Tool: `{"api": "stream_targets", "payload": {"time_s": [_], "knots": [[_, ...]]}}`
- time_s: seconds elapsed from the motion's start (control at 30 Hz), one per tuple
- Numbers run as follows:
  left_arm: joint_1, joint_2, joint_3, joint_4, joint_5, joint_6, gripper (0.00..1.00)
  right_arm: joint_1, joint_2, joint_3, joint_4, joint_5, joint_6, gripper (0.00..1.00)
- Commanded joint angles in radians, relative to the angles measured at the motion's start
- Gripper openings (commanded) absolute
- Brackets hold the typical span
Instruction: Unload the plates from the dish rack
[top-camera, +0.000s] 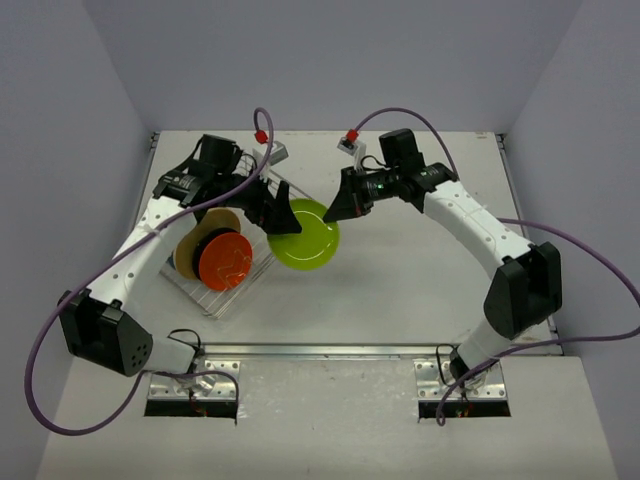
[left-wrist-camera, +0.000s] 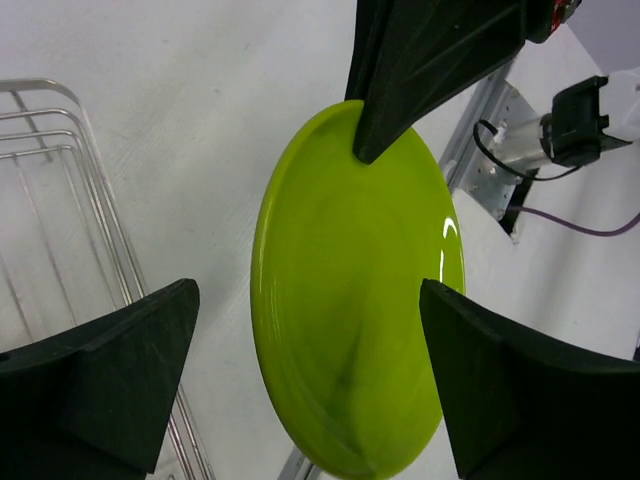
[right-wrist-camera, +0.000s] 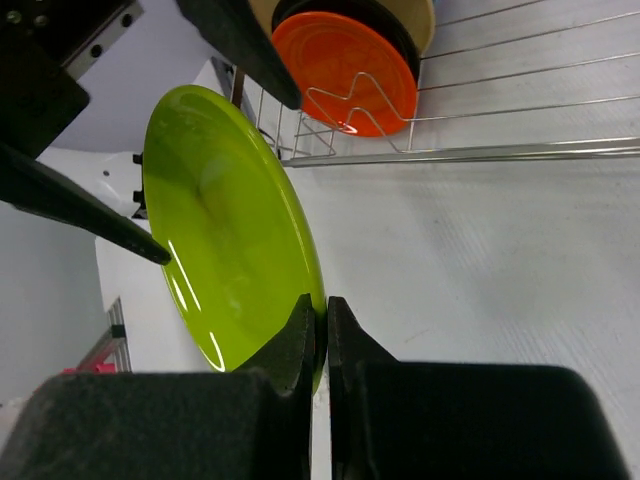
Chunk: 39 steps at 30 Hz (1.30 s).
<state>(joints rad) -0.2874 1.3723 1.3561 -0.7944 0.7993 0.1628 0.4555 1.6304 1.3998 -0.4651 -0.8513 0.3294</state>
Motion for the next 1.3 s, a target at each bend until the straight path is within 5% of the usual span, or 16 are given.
{"api": "stream_targets", "payload": {"time_s": [0.0, 0.37, 0.63, 0.97, 1.17, 1.27], "knots": [[0.017, -0.049, 0.065, 0.03, -0.142, -0.006, 0.94, -0.114, 0.025, 0.05, 0.033, -0.012, 0.056, 0.0], [0.04, -0.136, 0.049, 0.121, -0.531, -0.054, 0.98, -0.324, 0.313, 0.275, 0.063, 0.359, 0.099, 0.0], [0.04, -0.175, 0.004, 0.12, -0.622, -0.03, 0.98, -0.328, 0.688, 0.54, 0.066, 0.393, 0.149, 0.0], [0.041, -0.216, -0.077, 0.115, -0.665, 0.025, 0.99, -0.327, 0.887, 0.669, 0.117, 0.372, 0.21, 0.01], [0.04, -0.217, -0.101, 0.124, -0.673, 0.03, 0.99, -0.322, 0.888, 0.653, 0.118, 0.406, 0.195, 0.31], [0.042, -0.217, -0.105, 0.119, -0.681, 0.033, 0.99, -0.321, 0.863, 0.642, 0.105, 0.442, 0.181, 0.58]]}}
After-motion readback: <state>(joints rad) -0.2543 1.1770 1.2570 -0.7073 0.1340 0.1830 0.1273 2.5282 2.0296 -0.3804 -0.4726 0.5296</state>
